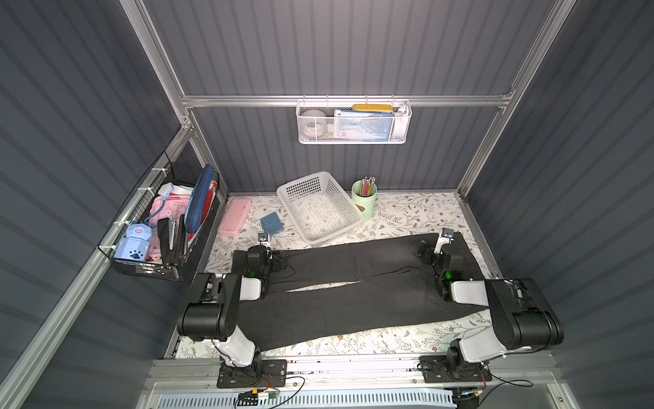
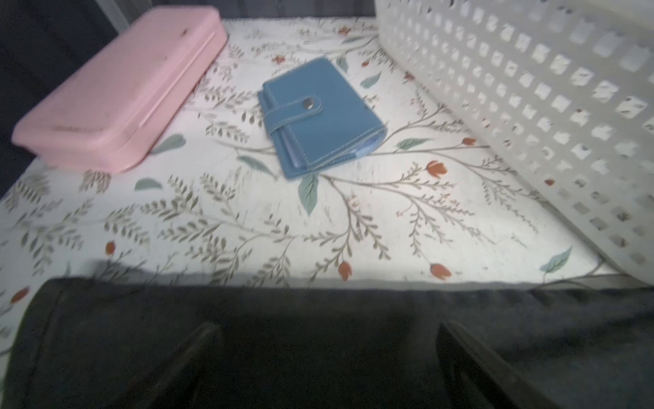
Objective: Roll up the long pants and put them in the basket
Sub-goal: Fold the long pant at the center of the board.
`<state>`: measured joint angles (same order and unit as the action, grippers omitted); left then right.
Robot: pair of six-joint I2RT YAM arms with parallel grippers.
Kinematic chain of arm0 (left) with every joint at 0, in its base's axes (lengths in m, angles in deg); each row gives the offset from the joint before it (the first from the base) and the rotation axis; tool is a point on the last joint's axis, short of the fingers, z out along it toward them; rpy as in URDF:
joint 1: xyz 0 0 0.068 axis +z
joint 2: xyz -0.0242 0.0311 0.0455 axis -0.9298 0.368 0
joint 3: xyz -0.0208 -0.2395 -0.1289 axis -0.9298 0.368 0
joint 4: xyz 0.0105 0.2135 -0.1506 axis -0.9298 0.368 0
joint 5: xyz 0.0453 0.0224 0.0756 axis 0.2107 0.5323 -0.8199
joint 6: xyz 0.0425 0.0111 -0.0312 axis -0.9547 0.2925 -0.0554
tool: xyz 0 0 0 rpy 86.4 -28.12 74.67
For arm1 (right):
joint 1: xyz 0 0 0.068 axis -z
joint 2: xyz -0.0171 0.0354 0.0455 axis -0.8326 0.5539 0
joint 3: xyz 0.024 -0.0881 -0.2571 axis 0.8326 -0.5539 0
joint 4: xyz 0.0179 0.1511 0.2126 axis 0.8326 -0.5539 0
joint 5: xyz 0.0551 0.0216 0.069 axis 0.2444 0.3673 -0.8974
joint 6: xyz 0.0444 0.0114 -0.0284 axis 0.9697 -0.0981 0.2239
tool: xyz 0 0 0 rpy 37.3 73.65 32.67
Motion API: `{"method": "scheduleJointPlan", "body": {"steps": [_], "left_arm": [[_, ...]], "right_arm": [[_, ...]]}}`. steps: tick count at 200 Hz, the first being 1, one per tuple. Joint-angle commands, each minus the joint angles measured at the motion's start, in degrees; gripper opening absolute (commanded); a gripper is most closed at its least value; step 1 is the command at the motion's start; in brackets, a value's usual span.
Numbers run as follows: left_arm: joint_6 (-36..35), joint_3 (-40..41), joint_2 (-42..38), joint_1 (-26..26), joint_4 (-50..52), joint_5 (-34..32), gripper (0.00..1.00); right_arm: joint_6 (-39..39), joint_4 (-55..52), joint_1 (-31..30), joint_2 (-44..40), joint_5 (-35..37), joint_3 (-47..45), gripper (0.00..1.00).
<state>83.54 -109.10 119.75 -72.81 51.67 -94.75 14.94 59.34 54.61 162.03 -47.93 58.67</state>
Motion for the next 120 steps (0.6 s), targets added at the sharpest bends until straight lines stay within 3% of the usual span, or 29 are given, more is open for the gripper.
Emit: {"method": "scheduleJointPlan", "body": {"steps": [1, 8, 35, 72, 120], "left_arm": [[6.7, -5.3, -7.7, -0.6, 19.6, -9.9, 0.98], [10.4, -6.4, -9.3, -0.9, 25.3, -15.0, 0.97], [21.7, -10.2, -12.5, -0.8, 40.6, -22.8, 0.98], [39.5, -26.2, -1.2, -0.6, 64.5, -28.5, 0.95], [48.0, -39.1, 12.8, 1.3, 70.8, -32.0, 0.91]], "right_arm": [[-0.3, -12.8, -1.2, -5.4, 1.8, 5.1, 0.99], [-0.7, -12.5, -1.8, -6.2, 2.7, 4.9, 0.99], [-2.4, -15.5, -3.8, -5.8, 3.0, 7.4, 0.99], [-1.2, -21.1, -5.3, -3.4, 6.5, 13.0, 0.98], [1.7, -20.7, -5.3, -4.0, 1.8, 14.9, 0.99]]}}
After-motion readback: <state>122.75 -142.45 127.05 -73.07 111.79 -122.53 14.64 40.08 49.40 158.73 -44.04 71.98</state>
